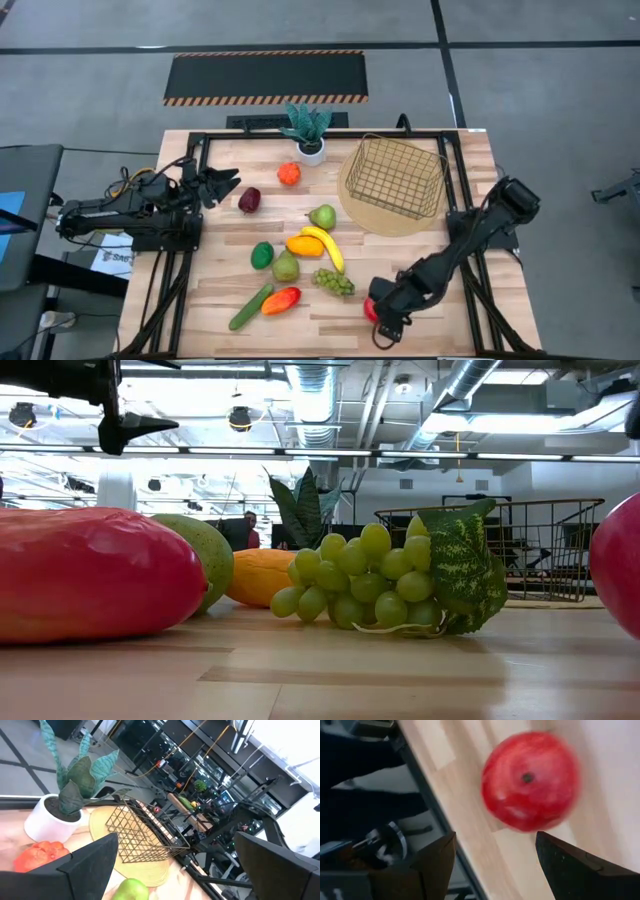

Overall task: Build produce basket
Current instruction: Put the red apple into the wire basket

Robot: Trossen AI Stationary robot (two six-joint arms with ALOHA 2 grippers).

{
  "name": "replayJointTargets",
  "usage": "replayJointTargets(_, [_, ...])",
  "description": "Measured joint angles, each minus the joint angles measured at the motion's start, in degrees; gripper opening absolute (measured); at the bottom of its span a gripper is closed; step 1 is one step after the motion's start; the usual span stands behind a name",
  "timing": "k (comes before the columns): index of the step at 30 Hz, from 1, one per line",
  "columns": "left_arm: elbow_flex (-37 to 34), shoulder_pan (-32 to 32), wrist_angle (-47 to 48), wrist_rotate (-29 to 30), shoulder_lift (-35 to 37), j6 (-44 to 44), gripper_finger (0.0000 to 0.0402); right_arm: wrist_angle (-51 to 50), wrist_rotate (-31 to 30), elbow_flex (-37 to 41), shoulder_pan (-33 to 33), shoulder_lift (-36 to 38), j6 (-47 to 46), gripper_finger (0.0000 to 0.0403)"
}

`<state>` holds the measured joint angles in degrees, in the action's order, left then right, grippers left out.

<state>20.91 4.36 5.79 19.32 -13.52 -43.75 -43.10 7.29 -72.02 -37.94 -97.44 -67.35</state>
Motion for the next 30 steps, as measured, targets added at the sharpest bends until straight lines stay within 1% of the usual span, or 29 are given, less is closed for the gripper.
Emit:
replayJointTargets(4, [0.0,0.0,0.4,0.7,0.0,-0.6,0.0384,-6.2,-2.8,-1.3,-0.1,2.6,0.0,0.0299])
replayJointTargets(6, [0.0,0.0,1.5,1.4,0.0,-0.9,0.0384,-6.5,-2.8,-1.3,0.4,4.1,1.1,0.0307])
replayJointTargets(8, [0.0,0.0,2.1,2.0,0.0,-2.0,0.0384,-6.4,-2.8,-1.3,0.9,5.0,3.5,0.0324])
replayJointTargets(11, [0.0,0.0,3.7,2.4,0.0,-3.6,0.0384,-4.9,-2.9,-1.3,1.9,5.4,7.6,0.0361])
replayJointTargets(13, [0.0,0.0,4.7,2.4,0.0,-4.4,0.0384,-5.1,-2.9,-1.3,2.4,5.3,8.7,0.0384])
replayJointTargets(15, [0.0,0.0,5.0,2.4,0.0,-5.0,0.0384,-4.6,-2.9,-1.3,3.0,4.5,8.8,0.0396])
replayJointTargets(19, [0.0,0.0,5.4,2.4,0.0,-4.8,0.0384,-3.6,-2.9,-1.4,3.5,3.6,11.7,0.0389])
replayJointTargets(25, [0.0,0.0,6.5,2.3,0.0,-4.8,0.0384,-2.4,-6.4,-1.3,3.7,1.5,13.7,0.0397])
replayJointTargets(30, [0.0,0.0,7.4,2.3,0.0,-5.0,0.0384,-0.2,-6.2,-1.3,3.0,-2.1,13.9,0.0397])
